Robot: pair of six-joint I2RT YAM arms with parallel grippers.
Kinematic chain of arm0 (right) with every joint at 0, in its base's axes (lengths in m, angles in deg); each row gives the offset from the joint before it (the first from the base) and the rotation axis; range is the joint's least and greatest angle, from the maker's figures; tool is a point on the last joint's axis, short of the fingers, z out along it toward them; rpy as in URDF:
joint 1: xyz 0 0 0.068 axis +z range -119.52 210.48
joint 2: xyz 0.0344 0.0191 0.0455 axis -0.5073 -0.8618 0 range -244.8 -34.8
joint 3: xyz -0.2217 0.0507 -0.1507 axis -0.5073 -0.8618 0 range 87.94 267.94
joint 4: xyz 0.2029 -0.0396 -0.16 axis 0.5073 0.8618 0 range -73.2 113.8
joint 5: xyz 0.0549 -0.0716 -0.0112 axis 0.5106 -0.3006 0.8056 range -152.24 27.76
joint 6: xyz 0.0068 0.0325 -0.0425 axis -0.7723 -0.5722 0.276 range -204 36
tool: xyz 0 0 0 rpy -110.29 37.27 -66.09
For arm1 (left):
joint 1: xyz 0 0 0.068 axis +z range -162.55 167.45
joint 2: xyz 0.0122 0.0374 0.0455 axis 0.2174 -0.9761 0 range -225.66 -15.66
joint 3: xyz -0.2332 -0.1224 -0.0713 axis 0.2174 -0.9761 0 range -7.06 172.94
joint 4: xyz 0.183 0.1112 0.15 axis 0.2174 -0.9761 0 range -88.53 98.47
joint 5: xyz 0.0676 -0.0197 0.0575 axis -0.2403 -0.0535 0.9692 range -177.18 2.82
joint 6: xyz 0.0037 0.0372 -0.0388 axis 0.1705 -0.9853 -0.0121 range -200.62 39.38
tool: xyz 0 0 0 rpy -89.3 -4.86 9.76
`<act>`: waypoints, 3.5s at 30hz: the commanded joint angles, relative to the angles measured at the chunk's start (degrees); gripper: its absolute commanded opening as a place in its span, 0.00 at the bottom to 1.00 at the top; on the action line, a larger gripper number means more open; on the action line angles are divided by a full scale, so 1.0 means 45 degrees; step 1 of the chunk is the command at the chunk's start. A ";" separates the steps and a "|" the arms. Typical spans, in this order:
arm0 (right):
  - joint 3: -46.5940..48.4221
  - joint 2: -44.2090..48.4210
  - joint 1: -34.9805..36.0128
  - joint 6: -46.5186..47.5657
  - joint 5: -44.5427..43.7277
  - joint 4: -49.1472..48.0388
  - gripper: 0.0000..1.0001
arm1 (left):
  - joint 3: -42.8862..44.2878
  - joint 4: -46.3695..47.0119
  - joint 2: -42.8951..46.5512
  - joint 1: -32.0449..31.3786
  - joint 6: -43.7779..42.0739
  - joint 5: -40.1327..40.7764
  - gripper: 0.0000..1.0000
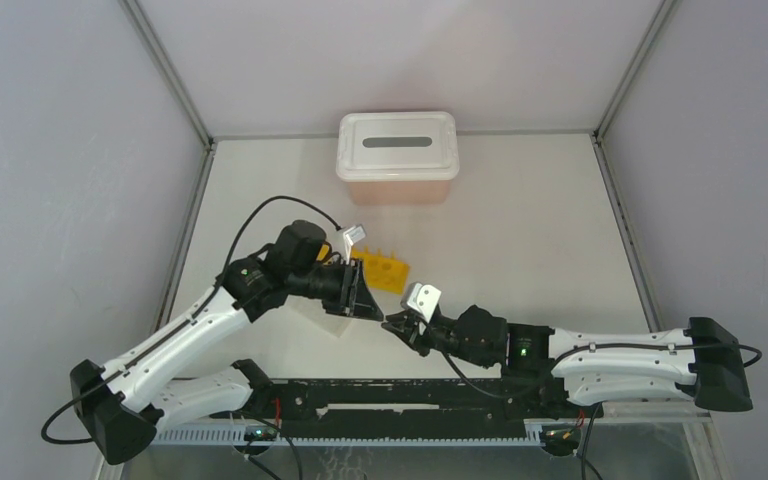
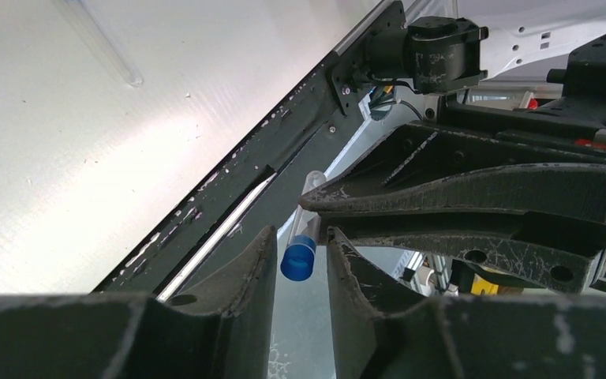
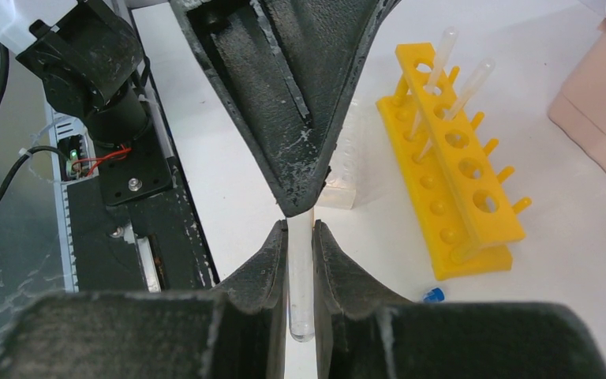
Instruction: Organize the chemistry lab equipment
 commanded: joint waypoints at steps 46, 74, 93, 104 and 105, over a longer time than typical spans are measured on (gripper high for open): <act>-0.0205 0.0582 -0.0842 -0.0884 -0.0784 -0.0561 0.49 | 0.1606 -0.2084 0.0635 0.0071 -0.1648 0.6651 0.11; -0.1006 -0.0279 -0.3122 -0.2780 -0.0849 -0.0442 0.49 | 0.0858 -0.2965 -0.1685 0.0095 -0.2367 1.0862 0.08; -0.1251 -0.0154 -0.3487 -0.2870 -0.0551 -0.0554 0.49 | -0.0092 -0.2444 -0.2187 0.0190 -0.2262 1.0726 0.08; -0.1270 -0.0217 -0.3547 -0.2890 -0.0436 -0.0593 0.49 | -0.0562 -0.2091 -0.2170 0.0334 -0.2230 1.0648 0.07; -0.1270 -0.0232 -0.3550 -0.2890 -0.0417 -0.0608 0.49 | -0.0620 -0.2064 -0.2169 0.0347 -0.2223 1.0648 0.07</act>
